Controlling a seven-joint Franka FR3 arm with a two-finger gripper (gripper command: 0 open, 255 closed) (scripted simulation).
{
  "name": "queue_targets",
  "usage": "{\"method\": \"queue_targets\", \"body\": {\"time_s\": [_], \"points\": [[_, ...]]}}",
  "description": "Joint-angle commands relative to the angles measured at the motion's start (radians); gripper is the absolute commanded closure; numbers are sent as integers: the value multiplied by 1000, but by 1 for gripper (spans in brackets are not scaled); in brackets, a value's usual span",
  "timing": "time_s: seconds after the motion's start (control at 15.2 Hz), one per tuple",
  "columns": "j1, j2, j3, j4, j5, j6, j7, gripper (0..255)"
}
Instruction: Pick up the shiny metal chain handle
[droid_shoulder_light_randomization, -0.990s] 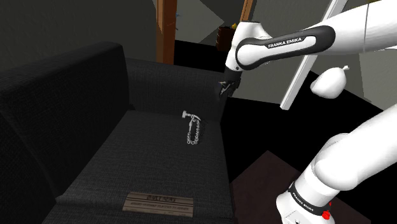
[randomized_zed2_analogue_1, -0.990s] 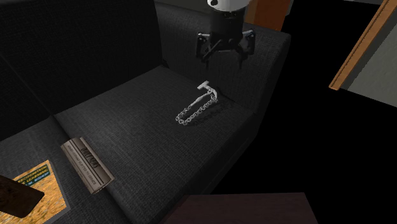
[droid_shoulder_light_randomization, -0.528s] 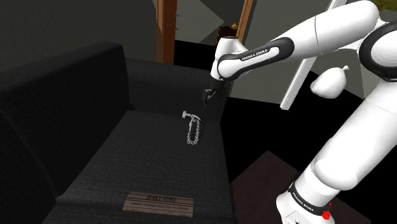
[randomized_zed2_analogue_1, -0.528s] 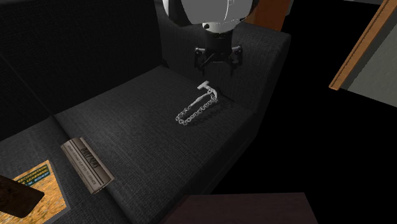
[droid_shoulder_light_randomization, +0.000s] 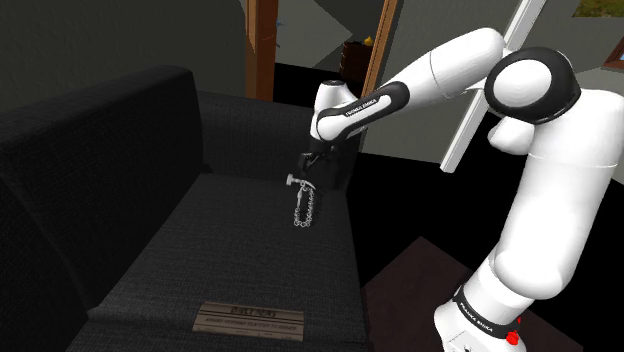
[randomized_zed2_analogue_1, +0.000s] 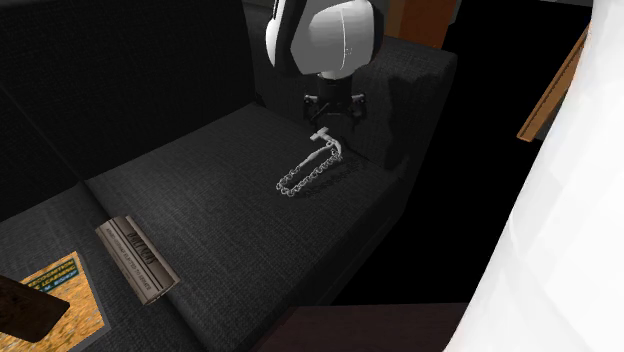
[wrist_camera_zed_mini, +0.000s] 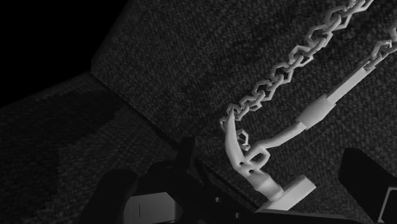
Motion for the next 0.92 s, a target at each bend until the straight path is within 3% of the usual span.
{"method": "queue_targets", "body": {"time_s": [0.0, 0.26, 0.86], "points": [[3, 78, -6, 60, -9, 13, 17, 0], [13, 208, -17, 176, -19, 22, 45, 0], [18, 275, -25, 169, -30, 96, 57, 0]]}}
